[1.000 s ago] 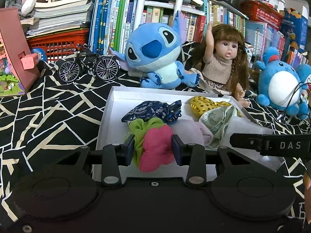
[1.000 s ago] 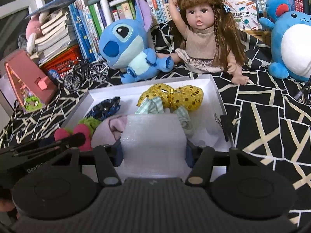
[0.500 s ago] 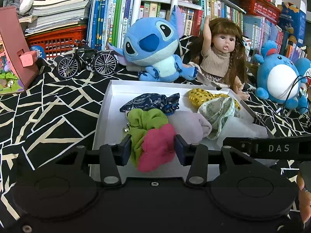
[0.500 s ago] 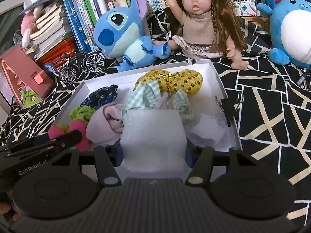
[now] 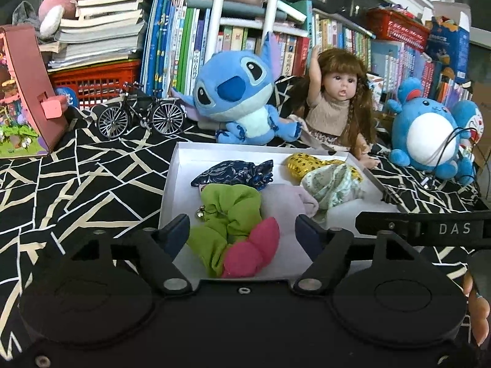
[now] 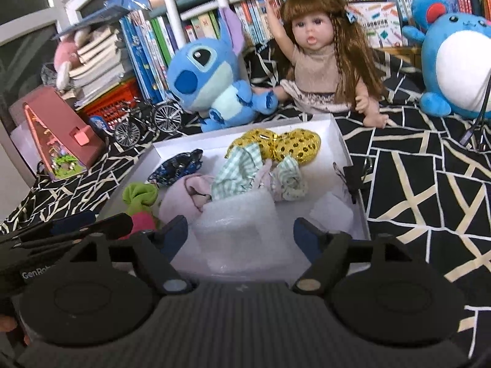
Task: Organize soft objects
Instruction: 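Open the right tool releasing the foam block while the left tool releases the scrunchies in the box, then move both tools back to the pile and grasp the beige striped cloth with the left tool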
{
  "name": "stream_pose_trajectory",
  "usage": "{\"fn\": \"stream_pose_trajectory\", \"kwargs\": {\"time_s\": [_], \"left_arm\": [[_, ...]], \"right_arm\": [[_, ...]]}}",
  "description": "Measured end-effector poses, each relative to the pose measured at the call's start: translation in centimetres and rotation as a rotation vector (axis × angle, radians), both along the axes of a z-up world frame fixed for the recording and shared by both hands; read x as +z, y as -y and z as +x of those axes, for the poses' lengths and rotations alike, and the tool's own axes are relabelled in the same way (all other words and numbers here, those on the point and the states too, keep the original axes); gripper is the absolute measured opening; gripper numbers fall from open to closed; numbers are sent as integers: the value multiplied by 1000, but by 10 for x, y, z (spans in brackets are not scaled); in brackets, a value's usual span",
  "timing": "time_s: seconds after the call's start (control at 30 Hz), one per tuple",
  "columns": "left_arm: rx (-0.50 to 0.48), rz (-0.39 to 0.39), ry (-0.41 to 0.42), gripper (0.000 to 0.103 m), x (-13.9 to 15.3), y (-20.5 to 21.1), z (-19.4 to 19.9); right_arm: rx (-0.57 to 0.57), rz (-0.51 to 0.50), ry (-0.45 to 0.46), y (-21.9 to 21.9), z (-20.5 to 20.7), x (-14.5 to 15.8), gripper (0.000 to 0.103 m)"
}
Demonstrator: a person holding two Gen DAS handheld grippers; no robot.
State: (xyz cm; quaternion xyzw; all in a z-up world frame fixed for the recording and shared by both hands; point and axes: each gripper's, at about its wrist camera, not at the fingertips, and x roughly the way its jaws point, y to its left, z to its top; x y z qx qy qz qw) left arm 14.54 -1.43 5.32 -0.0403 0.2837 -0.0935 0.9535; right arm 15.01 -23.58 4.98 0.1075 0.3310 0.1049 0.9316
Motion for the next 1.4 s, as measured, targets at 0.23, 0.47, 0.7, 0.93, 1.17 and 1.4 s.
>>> {"fn": "stream_pose_trajectory", "kwargs": {"time_s": [0.23,0.47,0.7,0.93,1.17,1.4], "left_arm": [[-18,-14,11,81,3,-7,-31],[-26,-32,31,86,-3,-17,-72],[-18,-9,50,88,-19,-20,-108],[-33,37,66,88,-33,-14,-132],[-48,93,103,83,-41,-6,-144],[-47,67,66,76,-49,-8,-142]], "right_arm": [[18,-54,92,0,-32,6,93],[16,-125,216,1,-71,1,103],[-35,-122,247,5,-90,-21,103],[-69,-132,232,4,-93,-38,103],[-83,-120,198,5,-92,-46,103],[-85,-125,176,4,-89,-48,103]]}}
